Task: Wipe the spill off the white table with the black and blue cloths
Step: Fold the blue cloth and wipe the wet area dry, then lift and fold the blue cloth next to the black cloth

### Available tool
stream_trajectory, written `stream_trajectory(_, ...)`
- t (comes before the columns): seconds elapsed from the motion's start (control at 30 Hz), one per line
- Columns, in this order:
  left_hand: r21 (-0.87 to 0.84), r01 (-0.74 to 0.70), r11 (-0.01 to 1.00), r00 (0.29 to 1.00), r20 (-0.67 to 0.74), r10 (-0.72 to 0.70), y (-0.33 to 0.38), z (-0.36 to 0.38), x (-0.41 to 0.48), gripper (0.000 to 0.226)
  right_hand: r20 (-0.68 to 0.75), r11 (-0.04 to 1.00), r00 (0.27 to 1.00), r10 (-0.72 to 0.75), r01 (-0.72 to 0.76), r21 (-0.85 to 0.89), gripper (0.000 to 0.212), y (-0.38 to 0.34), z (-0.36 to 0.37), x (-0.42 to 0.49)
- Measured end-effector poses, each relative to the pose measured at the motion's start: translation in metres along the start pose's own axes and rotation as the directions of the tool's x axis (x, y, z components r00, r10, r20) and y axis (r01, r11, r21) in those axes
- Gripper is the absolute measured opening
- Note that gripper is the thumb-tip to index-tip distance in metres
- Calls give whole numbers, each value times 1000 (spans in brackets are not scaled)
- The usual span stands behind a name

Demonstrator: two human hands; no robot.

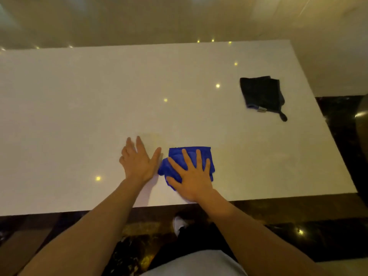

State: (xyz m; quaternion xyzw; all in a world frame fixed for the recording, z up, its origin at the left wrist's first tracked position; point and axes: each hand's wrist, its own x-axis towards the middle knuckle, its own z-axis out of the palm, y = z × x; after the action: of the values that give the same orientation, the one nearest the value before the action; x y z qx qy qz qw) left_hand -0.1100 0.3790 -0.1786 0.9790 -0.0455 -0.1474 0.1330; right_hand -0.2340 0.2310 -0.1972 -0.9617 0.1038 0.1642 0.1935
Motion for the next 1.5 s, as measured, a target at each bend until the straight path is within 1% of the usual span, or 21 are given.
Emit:
stream_trajectory(0.07, -48, -146, 988, 989, 21, 147, 24, 11, -25, 71, -14, 981, 999, 48, -44, 189, 85, 11, -21, -1)
stream_trajectory(0.13, -90, -187, 978, 980, 56, 192, 41, 20, -45, 63, -42, 946, 985, 170, -151, 287, 91, 31, -40, -1)
stream_trajectory(0.2, -111, -147, 983, 984, 85, 157, 52, 25, -54, 62, 2, 949, 976, 216, -210, 233, 81, 45, -50, -2)
stream_trajectory(0.3, -5, -155, 988, 982, 106, 155, 59, 30, -71, 54, -8, 990, 993, 117, -116, 83, 62, 40, -40, -16)
stream_trajectory(0.37, -10, -165, 986, 978, 126, 165, 57, 33, -87, 47, -12, 991, 995, 98, -97, 91, 56, 30, -27, -36)
stream_trajectory(0.43, -134, -160, 978, 961, 203, 185, 53, 33, -100, 36, -13, 971, 992, 129, -124, 203, 51, 29, -18, -53)
stream_trajectory(0.5, -383, -64, 922, 918, 339, 205, 50, 25, -107, 22, 15, 893, 983, 185, -174, 416, 53, 33, -22, -68)
stream_trajectory(0.53, -520, 45, 853, 887, 413, 205, 50, 18, -107, 21, 31, 791, 971, 237, -211, 574, 56, 39, -26, -75)
stream_trajectory(0.57, -652, 183, 735, 853, 477, 211, 50, 11, -106, 25, 80, 608, 949, 304, -257, 751, 61, 45, -32, -81)
stream_trajectory(0.6, -751, 328, 573, 807, 538, 243, 52, 5, -103, 33, 168, 352, 922, 349, -296, 888, 68, 52, -41, -88)
stream_trajectory(0.63, -790, 456, 411, 748, 590, 303, 55, -1, -99, 43, 265, 79, 904, 335, -307, 948, 68, 59, -50, -93)
stream_trajectory(0.67, -784, 549, 290, 688, 621, 376, 61, -7, -94, 50, 340, -142, 898, 279, -312, 940, 69, 68, -60, -96)
stream_trajectory(0.7, -758, 613, 222, 632, 639, 438, 70, -11, -89, 53, 366, -268, 902, 229, -303, 915, 66, 78, -68, -99)
stream_trajectory(0.73, -732, 652, 197, 585, 651, 483, 83, -15, -85, 54, 354, -335, 913, 203, -275, 901, 60, 90, -78, -101)
stream_trajectory(0.8, -709, 668, 227, 537, 670, 513, 110, -19, -80, 54, 319, -364, 918, 234, -222, 905, 54, 109, -97, -105)
stream_trajectory(0.93, -742, 560, 368, 552, 666, 502, 171, -13, -72, 57, 261, -381, 905, 335, -124, 916, 45, 154, -124, -109)
stream_trajectory(1.1, -771, 474, 425, 572, 637, 517, 245, -2, -63, 59, 211, -450, 896, 391, -13, 893, 45, 210, -153, -107)
stream_trajectory(1.27, -769, 462, 441, 596, 638, 488, 305, 19, -42, 61, 201, -419, 866, 457, 10, 908, 45, 257, -175, -89)
stream_trajectory(1.37, -753, 430, 499, 641, 643, 418, 332, 40, -23, 56, 258, -411, 833, 489, -41, 911, 38, 282, -172, -67)
stream_trajectory(1.43, -694, 387, 608, 671, 664, 331, 342, 53, -16, 53, 357, -412, 786, 506, -143, 900, 36, 292, -166, -54)
stream_trajectory(1.5, -596, 285, 751, 742, 633, 221, 345, 65, -12, 53, 434, -302, 690, 579, -314, 900, 32, 300, -161, -46)
